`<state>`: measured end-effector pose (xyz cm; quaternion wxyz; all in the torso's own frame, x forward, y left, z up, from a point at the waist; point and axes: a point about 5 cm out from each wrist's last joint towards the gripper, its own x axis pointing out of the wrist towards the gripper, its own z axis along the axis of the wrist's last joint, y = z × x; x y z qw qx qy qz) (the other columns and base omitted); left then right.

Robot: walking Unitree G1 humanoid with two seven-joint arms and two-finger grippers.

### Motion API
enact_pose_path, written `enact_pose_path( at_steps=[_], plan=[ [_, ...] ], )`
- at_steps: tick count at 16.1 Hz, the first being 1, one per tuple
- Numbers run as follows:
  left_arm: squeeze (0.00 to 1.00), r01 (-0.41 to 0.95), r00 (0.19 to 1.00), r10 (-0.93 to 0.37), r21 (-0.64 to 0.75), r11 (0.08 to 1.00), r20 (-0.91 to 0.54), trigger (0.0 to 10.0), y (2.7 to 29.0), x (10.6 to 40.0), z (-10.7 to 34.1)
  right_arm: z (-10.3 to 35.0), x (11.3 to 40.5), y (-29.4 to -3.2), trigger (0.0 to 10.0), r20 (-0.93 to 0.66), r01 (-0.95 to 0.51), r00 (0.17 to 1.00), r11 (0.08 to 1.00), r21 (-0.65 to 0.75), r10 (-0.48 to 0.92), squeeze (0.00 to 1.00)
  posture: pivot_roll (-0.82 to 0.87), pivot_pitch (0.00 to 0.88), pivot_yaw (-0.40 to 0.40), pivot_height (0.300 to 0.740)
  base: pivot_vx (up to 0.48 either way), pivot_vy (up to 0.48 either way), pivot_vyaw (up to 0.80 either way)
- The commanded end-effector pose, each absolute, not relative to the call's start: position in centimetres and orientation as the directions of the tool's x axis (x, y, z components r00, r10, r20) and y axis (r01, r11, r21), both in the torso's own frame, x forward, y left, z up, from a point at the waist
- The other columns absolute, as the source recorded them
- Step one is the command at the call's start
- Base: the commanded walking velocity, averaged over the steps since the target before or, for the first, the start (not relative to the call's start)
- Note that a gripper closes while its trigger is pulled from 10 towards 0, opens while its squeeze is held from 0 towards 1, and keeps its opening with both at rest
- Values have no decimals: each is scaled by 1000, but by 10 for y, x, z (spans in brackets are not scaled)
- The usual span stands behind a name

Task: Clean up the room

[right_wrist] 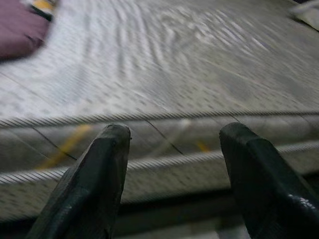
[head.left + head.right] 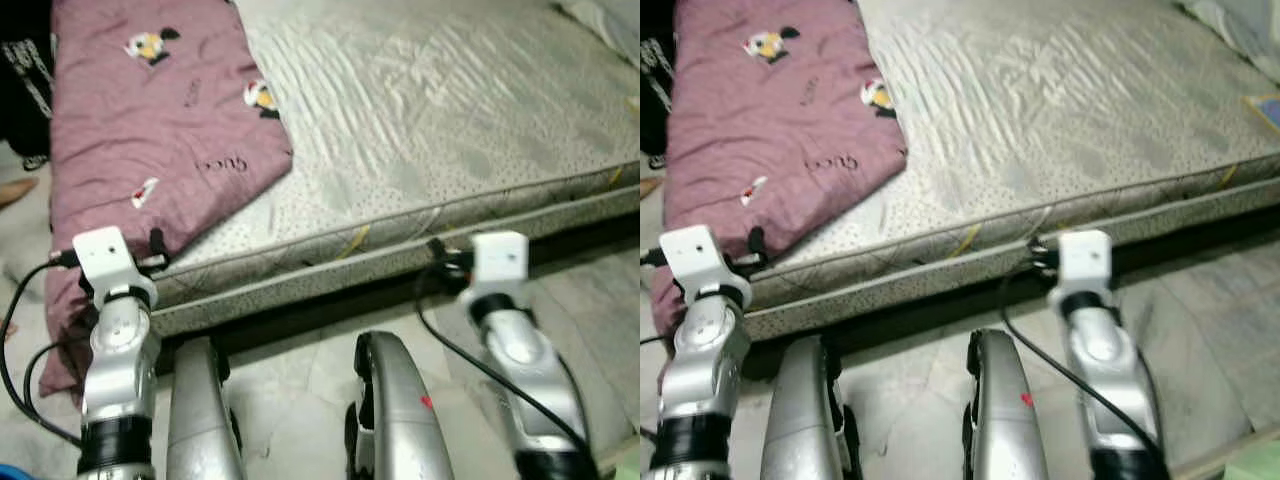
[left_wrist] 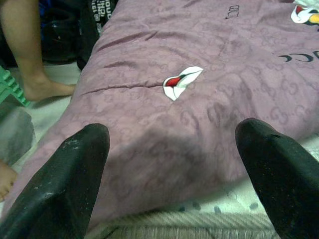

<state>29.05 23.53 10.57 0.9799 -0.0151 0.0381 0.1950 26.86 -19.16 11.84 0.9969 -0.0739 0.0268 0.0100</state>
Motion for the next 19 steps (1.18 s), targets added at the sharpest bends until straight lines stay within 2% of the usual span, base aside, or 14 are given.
enact_pose_path(
  at_steps=[1, 6, 8, 11, 14, 17, 19],
  plan=[
    [0, -416, 908, 414, -21, 909, -67, 10000, 243, 293, 108, 122, 260, -201, 10000, -61, -7, 998, 987, -163, -3, 0, -175, 247, -45, 526, 0, 0, 0],
    [0, -468, 883, 469, -33, 883, 24, 10000, 258, 301, 122, 124, 246, -209, 10000, -105, -9, 994, 980, -198, -12, 0, -209, 276, -59, 526, 0, 0, 0],
    [0, -501, 865, 502, -76, 862, -2, 10000, 265, 302, 119, 127, 244, -211, 10000, -111, -7, 994, 979, -204, -16, 0, -229, 288, -62, 526, 0, 0, 0],
    [0, -541, 841, 540, -50, 840, -36, 10000, 271, 309, 114, 129, 240, -214, 10000, -123, -2, 992, 977, -214, -25, 0, -239, 291, -63, 526, 0, 0, 0],
    [0, -617, 779, 608, -21, 786, -155, 10000, 280, 316, 101, 131, 243, -215, 10000, -125, 1, 992, 974, -227, -30, 0, -253, 282, -71, 526, 0, 0, 0],
    [0, -435, 872, 428, 22, 900, -239, 10000, 247, 333, 91, 130, 247, -212, 10000, -125, -4, 992, 974, -228, -25, 0, -240, 265, -71, 526, 0, 0, 0],
    [0, -231, 930, 250, 103, 968, -269, 10000, 216, 338, 83, 130, 251, -209, 10000, -121, -8, 992, 975, -224, -19, 0, -232, 254, -66, 526, 0, 0, 0]
  ],
)
